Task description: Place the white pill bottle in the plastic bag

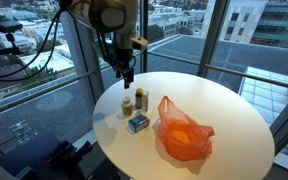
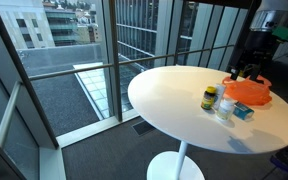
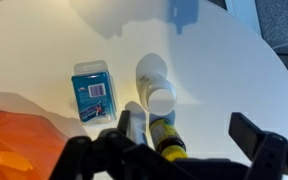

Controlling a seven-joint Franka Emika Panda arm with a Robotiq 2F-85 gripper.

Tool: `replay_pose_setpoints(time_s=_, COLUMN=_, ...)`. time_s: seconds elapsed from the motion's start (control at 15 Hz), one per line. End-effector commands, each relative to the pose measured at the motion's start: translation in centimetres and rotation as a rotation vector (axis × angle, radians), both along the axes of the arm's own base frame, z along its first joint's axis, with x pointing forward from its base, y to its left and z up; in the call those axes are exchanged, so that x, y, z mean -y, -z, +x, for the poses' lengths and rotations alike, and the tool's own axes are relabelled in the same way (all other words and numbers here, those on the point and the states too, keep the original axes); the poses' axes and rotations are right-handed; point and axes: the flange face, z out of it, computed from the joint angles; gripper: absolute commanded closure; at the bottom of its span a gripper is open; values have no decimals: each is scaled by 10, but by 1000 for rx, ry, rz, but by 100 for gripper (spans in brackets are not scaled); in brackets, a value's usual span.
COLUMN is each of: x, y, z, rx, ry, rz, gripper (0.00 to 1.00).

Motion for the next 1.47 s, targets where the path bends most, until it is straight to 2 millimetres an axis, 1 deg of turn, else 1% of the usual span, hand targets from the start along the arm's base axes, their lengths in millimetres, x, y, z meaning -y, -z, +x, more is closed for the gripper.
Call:
replay_pose_setpoints(time_s=0.0, x=-1, y=17, z=-2, rx=17, ry=9, rz=-48, gripper=0)
replay_pose_setpoints(time_s=0.2, x=-5, y=36, z=-1, rx=62, ry=-2, rz=-45, gripper=0)
replay_pose_setpoints(time_s=0.53, x=-16, y=65, z=0, rx=85, ry=-25, rz=-50, gripper=0)
replay_pose_setpoints(time_s=0.8, x=-19, y=80, z=1, rx=81, ry=-31, rz=-59, gripper=0)
replay_pose_setpoints(time_s=1.27, x=-22, y=97, z=9, rx=88, ry=-39, rz=-63, gripper=0)
replay_pose_setpoints(time_s=1.33, x=-22, y=99, z=9, rx=86, ry=-40, rz=-65, gripper=13)
replay_pose_setpoints(time_s=1.4, x=-22, y=101, z=9, rx=84, ry=-43, rz=-67, gripper=23)
